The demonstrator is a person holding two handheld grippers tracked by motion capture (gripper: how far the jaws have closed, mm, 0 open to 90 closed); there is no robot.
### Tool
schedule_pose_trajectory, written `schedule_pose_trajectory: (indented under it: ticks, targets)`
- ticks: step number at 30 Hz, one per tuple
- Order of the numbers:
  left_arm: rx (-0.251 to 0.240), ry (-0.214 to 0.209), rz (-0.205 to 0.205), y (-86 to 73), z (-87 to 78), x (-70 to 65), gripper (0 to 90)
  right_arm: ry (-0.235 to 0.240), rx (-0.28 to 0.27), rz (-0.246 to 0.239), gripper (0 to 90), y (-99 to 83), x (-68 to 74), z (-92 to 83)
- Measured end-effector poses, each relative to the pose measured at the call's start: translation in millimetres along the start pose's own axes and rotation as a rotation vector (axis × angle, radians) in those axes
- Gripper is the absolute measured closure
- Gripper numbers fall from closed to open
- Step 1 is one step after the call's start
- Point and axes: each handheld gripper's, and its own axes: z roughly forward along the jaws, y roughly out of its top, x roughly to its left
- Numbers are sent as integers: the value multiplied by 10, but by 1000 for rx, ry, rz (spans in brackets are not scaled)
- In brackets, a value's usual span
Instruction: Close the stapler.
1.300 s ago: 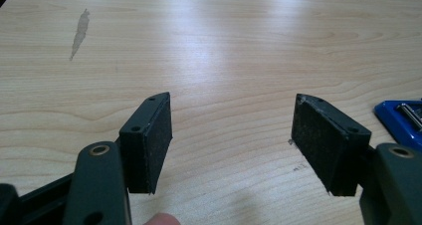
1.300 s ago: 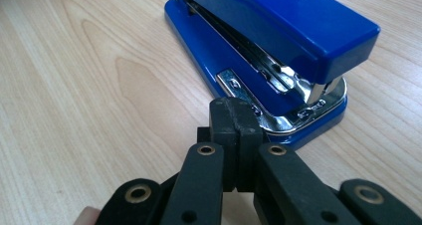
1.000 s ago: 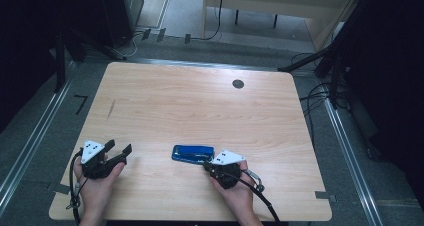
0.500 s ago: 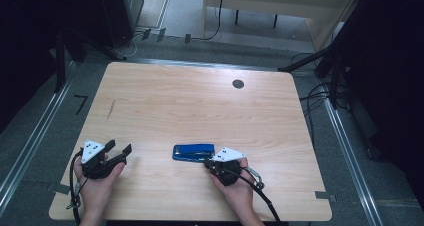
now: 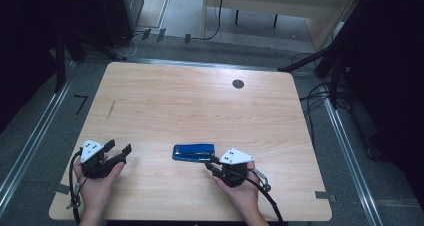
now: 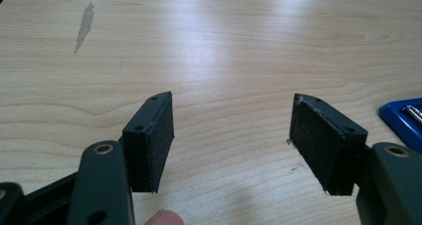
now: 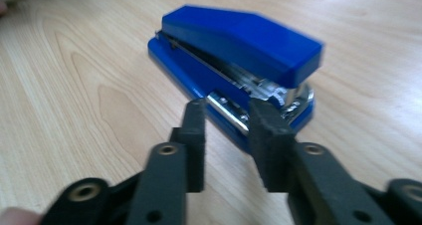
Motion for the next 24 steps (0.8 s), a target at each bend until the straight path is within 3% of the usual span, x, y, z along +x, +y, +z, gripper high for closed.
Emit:
schedule_pose_trajectory:
  ticks: [3,8,11,17,24]
  targets:
    - [-4,-4,9,-2,-4,-9,348,31,-27,19,628,27,-48,-94]
    - [-3,-7,6,-2,-4,-9,337,32,-38,44,506,43,-149,-226]
    - [-3,-4,8,-3,-4,-12,316,40,-55,87,466,37,-228,-303]
    - [-3,3,15,-3,-4,-22,185,-4,-72,94,345,7,-353,-472]
    - [9,-3,36,-8,-6,-37,141,-49,-79,126,289,-81,-498,-638]
